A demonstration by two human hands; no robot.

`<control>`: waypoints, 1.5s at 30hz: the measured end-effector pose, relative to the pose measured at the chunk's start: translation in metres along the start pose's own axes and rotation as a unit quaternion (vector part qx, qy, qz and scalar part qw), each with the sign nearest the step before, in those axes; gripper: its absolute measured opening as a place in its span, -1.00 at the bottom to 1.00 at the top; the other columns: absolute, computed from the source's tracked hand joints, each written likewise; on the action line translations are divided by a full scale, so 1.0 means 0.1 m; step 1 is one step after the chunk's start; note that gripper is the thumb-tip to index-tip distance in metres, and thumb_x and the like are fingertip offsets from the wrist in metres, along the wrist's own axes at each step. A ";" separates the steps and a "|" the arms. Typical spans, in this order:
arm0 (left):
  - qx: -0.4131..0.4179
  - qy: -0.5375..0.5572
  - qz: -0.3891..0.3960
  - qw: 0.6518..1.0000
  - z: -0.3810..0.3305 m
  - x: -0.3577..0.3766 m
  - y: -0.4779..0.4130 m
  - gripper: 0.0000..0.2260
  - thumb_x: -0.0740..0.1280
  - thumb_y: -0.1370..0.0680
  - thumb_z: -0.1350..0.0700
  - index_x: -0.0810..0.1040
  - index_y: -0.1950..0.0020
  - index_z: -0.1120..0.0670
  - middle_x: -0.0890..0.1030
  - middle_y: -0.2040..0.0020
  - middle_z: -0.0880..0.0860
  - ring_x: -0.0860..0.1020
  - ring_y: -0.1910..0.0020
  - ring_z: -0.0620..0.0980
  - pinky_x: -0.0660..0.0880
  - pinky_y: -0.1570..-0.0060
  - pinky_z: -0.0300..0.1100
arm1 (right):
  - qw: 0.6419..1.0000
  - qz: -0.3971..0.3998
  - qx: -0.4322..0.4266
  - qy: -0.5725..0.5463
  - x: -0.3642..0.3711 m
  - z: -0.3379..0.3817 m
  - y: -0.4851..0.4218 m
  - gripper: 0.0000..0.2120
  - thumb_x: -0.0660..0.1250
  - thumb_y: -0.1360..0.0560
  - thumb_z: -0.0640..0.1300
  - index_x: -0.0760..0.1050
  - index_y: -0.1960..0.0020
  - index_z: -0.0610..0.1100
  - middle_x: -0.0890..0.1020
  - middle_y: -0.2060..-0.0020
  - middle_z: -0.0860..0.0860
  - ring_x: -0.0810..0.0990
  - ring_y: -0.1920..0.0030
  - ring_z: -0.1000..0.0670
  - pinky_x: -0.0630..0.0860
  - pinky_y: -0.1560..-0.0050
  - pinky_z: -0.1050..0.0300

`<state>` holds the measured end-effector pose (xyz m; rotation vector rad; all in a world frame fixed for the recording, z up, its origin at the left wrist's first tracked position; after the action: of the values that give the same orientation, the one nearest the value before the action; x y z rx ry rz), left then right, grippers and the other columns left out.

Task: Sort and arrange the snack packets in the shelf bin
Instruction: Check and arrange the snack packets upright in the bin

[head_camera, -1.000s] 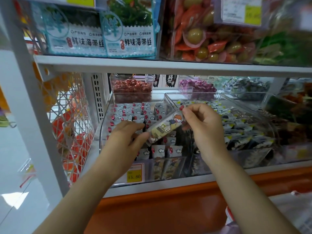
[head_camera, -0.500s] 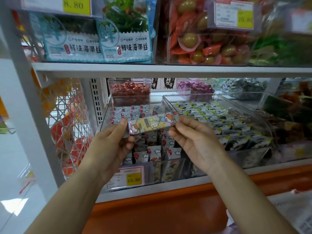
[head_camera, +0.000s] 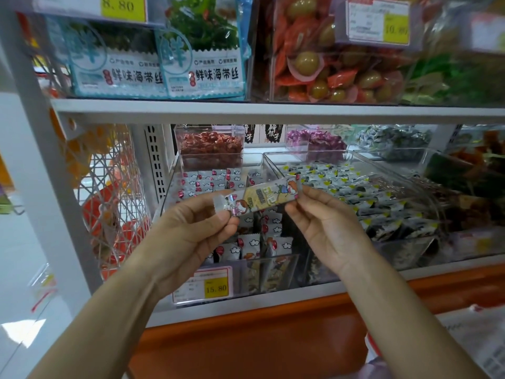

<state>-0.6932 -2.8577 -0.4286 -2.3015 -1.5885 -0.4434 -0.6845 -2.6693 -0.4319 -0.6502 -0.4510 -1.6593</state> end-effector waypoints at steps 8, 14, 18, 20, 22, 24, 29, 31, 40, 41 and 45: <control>0.036 -0.079 -0.006 0.996 -0.02 0.03 0.02 -0.73 0.30 -0.41 0.27 0.62 -0.06 0.07 0.59 0.25 0.13 0.63 0.31 -0.03 0.56 0.31 -0.31 | 0.979 -0.005 -0.082 0.187 -0.02 0.07 0.02 -0.89 0.40 -0.40 -0.16 0.54 0.22 -0.19 0.56 0.36 -0.05 0.60 0.41 0.02 0.57 0.38 0.21; 0.046 -0.178 -0.049 0.982 -0.03 -0.07 0.01 -0.65 0.36 -0.35 0.08 0.59 -0.13 0.02 0.66 0.24 0.00 0.61 0.27 -0.10 0.55 0.26 -0.32 | 0.947 0.062 -0.095 0.299 0.06 0.00 0.03 -0.78 0.30 -0.49 -0.34 0.61 -0.02 -0.09 0.65 0.07 -0.09 0.68 0.11 -0.03 0.62 0.10 0.10; 0.058 -0.227 -0.050 0.971 -0.04 -0.11 0.00 -0.72 0.33 -0.47 0.15 0.57 -0.16 -0.08 0.65 0.24 -0.03 0.62 0.26 -0.10 0.55 0.22 -0.34 | 0.925 0.061 -0.123 0.355 0.10 0.01 0.07 -0.86 0.39 -0.46 -0.19 0.65 0.08 0.02 0.70 0.16 0.03 0.68 0.12 0.00 0.63 0.04 0.01; 0.065 -0.251 -0.038 0.965 -0.05 -0.10 0.01 -0.71 0.32 -0.49 0.17 0.56 -0.15 -0.12 0.66 0.20 -0.06 0.63 0.24 -0.11 0.55 0.21 -0.34 | 0.914 0.060 -0.143 0.374 0.12 0.03 0.09 -0.88 0.40 -0.45 -0.19 0.64 0.11 0.02 0.69 0.20 0.09 0.68 0.15 0.05 0.64 0.10 0.06; 0.074 -0.265 -0.030 0.961 -0.07 -0.09 0.01 -0.71 0.32 -0.50 0.18 0.57 -0.14 -0.13 0.67 0.17 -0.09 0.64 0.20 -0.12 0.54 0.22 -0.36 | 0.909 0.058 -0.164 0.379 0.13 0.05 0.10 -0.89 0.40 -0.45 -0.20 0.64 0.14 0.00 0.68 0.25 0.11 0.66 0.18 0.08 0.64 0.16 0.13; 0.081 -0.276 -0.025 0.957 -0.09 -0.07 0.02 -0.73 0.34 -0.49 0.19 0.58 -0.12 -0.11 0.67 0.13 -0.09 0.64 0.17 -0.11 0.54 0.23 -0.36 | 0.895 0.043 -0.193 0.401 0.14 0.08 0.11 -0.91 0.40 -0.44 -0.18 0.63 0.18 -0.01 0.66 0.30 0.13 0.64 0.21 0.11 0.61 0.16 0.16; 0.087 -0.315 -0.048 0.944 -0.07 -0.02 0.02 -0.86 0.38 -0.46 0.10 0.58 -0.01 0.04 0.63 0.11 0.09 0.64 0.27 -0.01 0.60 0.28 -0.20 | 0.860 0.038 -0.251 0.442 0.19 0.10 0.15 -0.86 0.40 -0.44 -0.19 0.60 0.26 -0.01 0.62 0.38 0.13 0.57 0.30 0.20 0.50 0.26 0.34; 0.093 -0.320 -0.073 0.940 -0.07 -0.03 0.02 -0.92 0.37 -0.47 0.10 0.57 0.08 0.08 0.61 0.15 0.11 0.60 0.38 -0.04 0.57 0.37 -0.23 | 0.853 0.055 -0.260 0.449 0.23 0.08 0.16 -0.83 0.40 -0.44 -0.21 0.59 0.27 0.02 0.62 0.36 0.16 0.58 0.27 0.22 0.49 0.24 0.39; 0.099 -0.306 -0.143 0.936 -0.11 -0.12 0.01 -0.80 0.33 -0.50 0.06 0.55 0.20 0.19 0.60 0.32 0.07 0.55 0.50 -0.05 0.58 0.46 -0.17 | 0.860 0.116 -0.220 0.445 0.28 -0.01 0.17 -0.83 0.38 -0.46 -0.16 0.61 -0.01 0.04 0.65 0.04 0.13 0.61 0.03 0.17 0.55 0.02 0.20; 0.096 -0.295 -0.152 0.939 -0.11 -0.14 0.00 -0.79 0.33 -0.51 0.05 0.55 0.18 0.20 0.59 0.28 0.10 0.55 0.49 -0.05 0.58 0.45 -0.18 | 0.860 0.137 -0.202 0.448 0.29 -0.02 0.16 -0.74 0.39 -0.45 -0.16 0.56 -0.08 0.12 0.62 -0.06 0.15 0.58 -0.08 0.17 0.53 -0.10 0.13; 0.091 -0.262 -0.148 0.949 -0.09 -0.16 -0.02 -0.77 0.27 -0.54 0.00 0.57 0.03 0.15 0.58 0.27 0.08 0.56 0.44 -0.11 0.52 0.44 -0.27 | 0.850 0.155 -0.204 0.460 0.29 0.02 0.14 -0.59 0.41 -0.42 -0.22 0.50 -0.17 0.15 0.61 -0.11 0.15 0.59 -0.10 0.14 0.55 -0.12 0.10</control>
<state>-0.7013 -2.8744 -0.4275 -2.1512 -2.1273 0.2763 -0.6740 -2.6931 -0.4127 -0.1415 0.6864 -1.5510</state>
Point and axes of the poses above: each hand's wrist, its own y-axis away from the middle knuckle, its own x-axis out of the palm, z = x × y, the point moved 5 cm from there along -y, towards the middle knuckle
